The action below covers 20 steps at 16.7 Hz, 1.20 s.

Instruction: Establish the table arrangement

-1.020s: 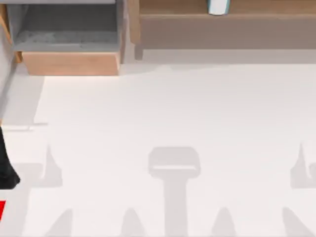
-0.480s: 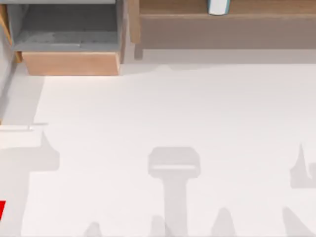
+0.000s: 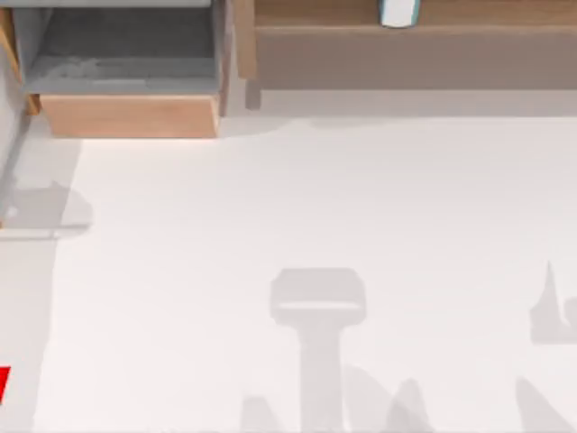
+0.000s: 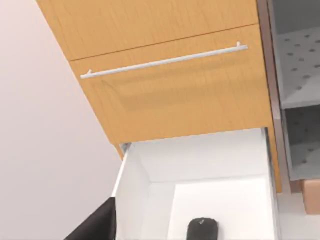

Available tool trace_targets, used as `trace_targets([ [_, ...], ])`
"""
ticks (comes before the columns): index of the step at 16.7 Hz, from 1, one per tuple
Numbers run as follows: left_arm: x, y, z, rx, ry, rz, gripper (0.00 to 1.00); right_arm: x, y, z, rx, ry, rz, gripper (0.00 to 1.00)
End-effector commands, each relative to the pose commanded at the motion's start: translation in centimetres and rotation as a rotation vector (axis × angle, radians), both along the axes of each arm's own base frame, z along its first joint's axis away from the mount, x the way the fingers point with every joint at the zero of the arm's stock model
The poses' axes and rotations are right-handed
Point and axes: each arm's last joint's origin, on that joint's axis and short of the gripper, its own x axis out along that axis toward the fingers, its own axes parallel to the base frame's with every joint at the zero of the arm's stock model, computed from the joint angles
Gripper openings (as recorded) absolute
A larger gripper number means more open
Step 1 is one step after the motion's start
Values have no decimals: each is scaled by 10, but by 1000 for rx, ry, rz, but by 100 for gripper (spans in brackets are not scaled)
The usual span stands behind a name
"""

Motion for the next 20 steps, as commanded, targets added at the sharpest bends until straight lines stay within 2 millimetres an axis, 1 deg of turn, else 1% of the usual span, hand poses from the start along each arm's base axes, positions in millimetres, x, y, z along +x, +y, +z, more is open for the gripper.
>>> trace_targets([
  [3, 38, 17, 38, 41, 129, 30, 100, 0, 0, 0, 0, 0, 0, 100],
  [5, 70, 32, 54, 54, 228, 42, 100, 0, 0, 0, 0, 0, 0, 100],
  [7, 107, 50, 59, 53, 336, 47, 100, 0, 0, 0, 0, 0, 0, 100],
  [9, 145, 68, 53, 38, 448, 45, 100, 0, 0, 0, 0, 0, 0, 100],
  [10, 164, 78, 46, 26, 505, 43, 100, 0, 0, 0, 0, 0, 0, 100],
  [12, 200, 96, 26, -5, 617, 34, 100, 0, 0, 0, 0, 0, 0, 100],
  [15, 247, 120, -16, -62, 772, 19, 100, 0, 0, 0, 0, 0, 0, 100],
  [17, 271, 132, -49, -105, 864, 9, 100, 0, 0, 0, 0, 0, 0, 100],
  [20, 299, 144, -99, -170, 987, -6, 100, 0, 0, 0, 0, 0, 0, 100],
])
